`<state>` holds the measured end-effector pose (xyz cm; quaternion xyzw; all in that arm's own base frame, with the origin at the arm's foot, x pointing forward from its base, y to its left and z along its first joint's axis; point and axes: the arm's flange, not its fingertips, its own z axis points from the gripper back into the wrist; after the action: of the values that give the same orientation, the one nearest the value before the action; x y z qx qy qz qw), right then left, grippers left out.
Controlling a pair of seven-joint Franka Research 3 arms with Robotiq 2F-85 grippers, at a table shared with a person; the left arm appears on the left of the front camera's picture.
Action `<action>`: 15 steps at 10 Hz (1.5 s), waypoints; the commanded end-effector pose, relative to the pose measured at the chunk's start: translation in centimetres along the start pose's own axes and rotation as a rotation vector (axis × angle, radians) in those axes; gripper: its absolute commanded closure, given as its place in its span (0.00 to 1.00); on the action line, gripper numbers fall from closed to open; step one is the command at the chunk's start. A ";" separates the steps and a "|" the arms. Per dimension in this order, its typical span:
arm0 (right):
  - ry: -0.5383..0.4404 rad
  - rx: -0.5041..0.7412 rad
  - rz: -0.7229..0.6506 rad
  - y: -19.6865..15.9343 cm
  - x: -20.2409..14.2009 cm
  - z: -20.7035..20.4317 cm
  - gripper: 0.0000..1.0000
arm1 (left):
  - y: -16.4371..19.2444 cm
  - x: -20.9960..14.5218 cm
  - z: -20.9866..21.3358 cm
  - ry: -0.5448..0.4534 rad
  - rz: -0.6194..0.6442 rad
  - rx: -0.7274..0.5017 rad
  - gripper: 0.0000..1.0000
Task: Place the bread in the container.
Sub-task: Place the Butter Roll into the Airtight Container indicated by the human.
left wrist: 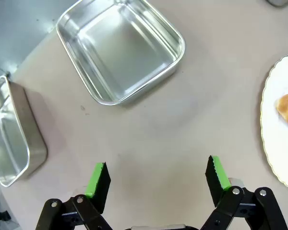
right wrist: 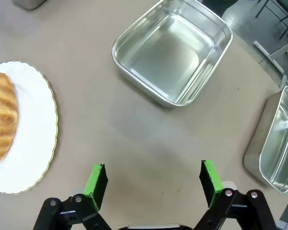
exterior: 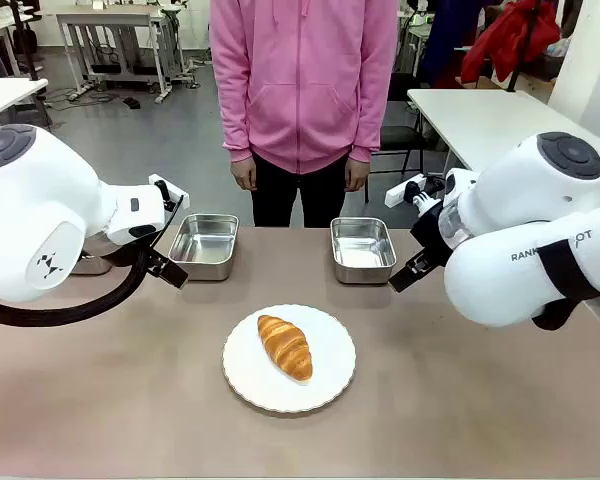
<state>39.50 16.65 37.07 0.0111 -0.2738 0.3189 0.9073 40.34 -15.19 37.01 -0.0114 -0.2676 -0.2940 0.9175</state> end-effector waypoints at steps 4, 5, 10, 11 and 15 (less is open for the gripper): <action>0.000 0.000 0.000 0.0 0.0 0.0 0.00 | 0.0 0.0 0.0 0.000 0.000 0.000 0.00; 0.000 0.000 0.000 0.0 0.0 0.0 0.00 | 0.0 0.0 0.0 0.000 0.000 0.000 0.00; 0.000 0.000 0.000 0.0 0.0 0.0 0.00 | 0.0 0.0 0.0 0.000 0.000 0.000 0.00; -0.021 0.010 -0.009 -1.4 1.7 1.7 0.00 | 1.7 1.1 1.6 -0.039 -0.001 -0.062 0.00; -0.153 0.116 0.023 -10.8 4.7 10.4 0.00 | 13.0 3.0 9.0 -0.112 0.018 -0.170 0.00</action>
<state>43.17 11.90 48.14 0.0535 -0.3177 0.3222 0.8901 43.90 -7.70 46.81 -0.0747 -0.2991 -0.2806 0.9090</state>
